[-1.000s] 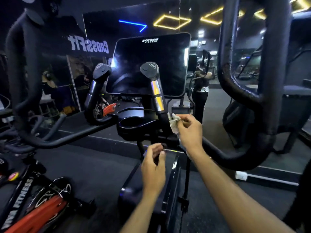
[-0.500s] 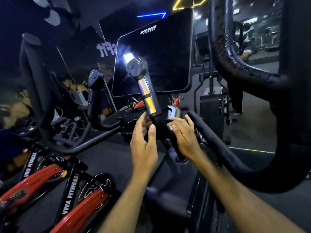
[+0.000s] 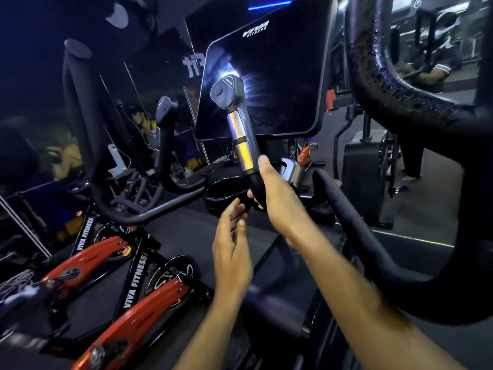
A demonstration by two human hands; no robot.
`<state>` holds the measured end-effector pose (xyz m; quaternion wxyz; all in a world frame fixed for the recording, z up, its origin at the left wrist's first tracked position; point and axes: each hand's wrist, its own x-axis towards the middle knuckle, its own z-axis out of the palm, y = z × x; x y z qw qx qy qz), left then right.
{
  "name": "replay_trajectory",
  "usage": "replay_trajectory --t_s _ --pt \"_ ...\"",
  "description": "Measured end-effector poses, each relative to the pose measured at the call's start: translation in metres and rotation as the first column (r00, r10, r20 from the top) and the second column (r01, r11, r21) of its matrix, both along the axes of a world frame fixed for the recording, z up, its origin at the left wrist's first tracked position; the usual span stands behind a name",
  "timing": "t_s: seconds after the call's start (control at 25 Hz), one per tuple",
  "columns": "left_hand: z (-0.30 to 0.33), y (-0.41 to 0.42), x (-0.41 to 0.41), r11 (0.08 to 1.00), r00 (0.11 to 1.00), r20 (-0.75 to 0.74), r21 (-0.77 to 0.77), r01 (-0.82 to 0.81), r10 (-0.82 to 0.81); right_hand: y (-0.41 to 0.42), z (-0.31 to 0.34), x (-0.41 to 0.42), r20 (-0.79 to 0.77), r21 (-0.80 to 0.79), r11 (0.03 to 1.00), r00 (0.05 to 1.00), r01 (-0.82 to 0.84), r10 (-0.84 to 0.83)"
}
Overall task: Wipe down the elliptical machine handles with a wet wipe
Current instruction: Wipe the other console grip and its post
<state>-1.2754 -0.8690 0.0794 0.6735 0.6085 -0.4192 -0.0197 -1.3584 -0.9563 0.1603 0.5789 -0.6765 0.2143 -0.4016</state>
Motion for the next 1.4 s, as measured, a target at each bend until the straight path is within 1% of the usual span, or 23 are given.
replay_trajectory --t_s 0.04,0.08,0.12,0.2,0.28,0.36,0.4,0.48,0.56,0.6,0.72,0.76,0.84,0.92,1.0,1.08,1.16,1.2,1.24,1.28,1.32,1.36,1.4 --pt "-0.004 0.001 -0.003 1.000 1.000 -0.020 0.013 0.002 -0.002 -0.001 0.014 0.001 0.059 0.085 0.993 0.996 -0.077 0.072" --pt "-0.007 0.003 -0.005 1.000 0.999 -0.038 0.020 0.004 -0.003 -0.001 0.024 0.001 0.116 0.132 0.986 0.989 -0.106 0.091" --pt "-0.011 0.005 -0.007 1.000 0.998 -0.056 0.026 0.001 0.001 -0.004 0.026 0.003 0.144 0.138 0.984 0.985 -0.114 0.094" --pt "-0.017 0.008 -0.008 0.999 0.997 -0.076 0.042 -0.013 0.016 -0.012 0.023 0.005 0.114 0.070 0.983 0.980 -0.170 0.162" --pt "-0.021 0.013 -0.008 0.997 0.997 -0.067 0.072 -0.032 0.036 -0.023 0.019 0.008 0.061 0.031 0.954 0.954 -0.297 0.294" --pt "-0.024 0.020 -0.007 0.991 0.997 -0.059 0.128 -0.040 0.048 -0.031 0.013 0.010 0.011 0.007 0.944 0.944 -0.329 0.329" --pt "-0.026 0.024 -0.006 0.988 0.997 -0.054 0.151 -0.043 0.052 -0.033 0.005 0.011 0.004 -0.058 0.955 0.957 -0.291 0.292" --pt "-0.031 0.033 -0.002 0.983 0.997 -0.035 0.173 -0.056 0.063 -0.038 -0.024 0.012 0.045 -0.311 0.947 0.994 -0.079 0.098" --pt "-0.035 0.042 0.005 0.978 0.996 -0.017 0.192 -0.083 0.088 -0.048 -0.055 0.015 0.164 -0.553 0.818 0.983 0.158 -0.079" --pt "-0.036 0.045 0.007 0.973 0.995 -0.013 0.212 -0.095 0.100 -0.055 -0.066 0.018 0.217 -0.609 0.751 0.965 0.254 -0.150" --pt "-0.041 0.054 0.008 0.963 0.995 -0.014 0.251 -0.096 0.103 -0.073 -0.082 0.022 0.299 -0.653 0.617 0.898 0.439 -0.322" --pt "-0.042 0.056 0.007 0.964 0.995 -0.009 0.250 -0.094 0.099 -0.077 -0.089 0.023 0.313 -0.650 0.597 0.882 0.470 -0.353" --pt "-0.044 0.059 0.004 0.962 0.996 0.003 0.258 -0.090 0.093 -0.079 -0.097 0.023 0.325 -0.625 0.615 0.877 0.480 -0.355" --pt "-0.047 0.061 0.000 0.957 0.996 0.004 0.277 -0.085 0.088 -0.065 -0.099 0.025 0.352 -0.510 0.702 0.865 0.497 -0.357" --pt "-0.050 0.062 -0.004 0.957 0.996 -0.006 0.276 -0.085 0.090 -0.032 -0.098 0.028 0.416 -0.256 0.812 0.818 0.524 -0.397" --pt "-0.053 0.058 -0.006 0.959 0.996 -0.008 0.272 -0.083 0.088 0.008 -0.094 0.027 0.443 -0.039 0.878 0.795 0.478 -0.414" --pt "-0.054 0.053 -0.010 0.960 0.996 -0.029 0.271 -0.068 0.079 0.030 -0.092 0.020 0.474 0.030 0.919 0.803 0.393 -0.360" --pt "-0.054 0.051 -0.012 0.962 0.997 -0.042 0.267 -0.056 0.070 0.033 -0.093 0.015 0.493 0.055 0.921 0.792 0.385 -0.360" --pt "-0.053 0.050 -0.015 0.963 0.997 -0.048 0.264 -0.048 0.063 0.031 -0.096 0.010 0.514 0.127 0.914 0.763 0.385 -0.393" --pt "-0.053 0.050 -0.017 0.965 0.997 -0.051 0.260 -0.042 0.057 0.024 -0.098 0.008 0.518 0.264 0.889 0.723 0.374 -0.458" --pt "-0.053 0.049 -0.019 0.966 0.997 -0.052 0.258 -0.036 0.051 0.015 -0.103 0.007 0.507 0.450 0.848 0.701 0.281 -0.501" --pt "-0.054 0.050 -0.019 0.965 0.997 -0.055 0.261 -0.034 0.050 0.004 -0.104 0.008 0.493 0.594 0.790 0.709 0.150 -0.505" --pt "-0.056 0.050 -0.019 0.961 0.997 -0.060 0.272 -0.038 0.056 -0.007 -0.102 0.010 0.476 0.673 0.738 0.738 0.045 -0.479"
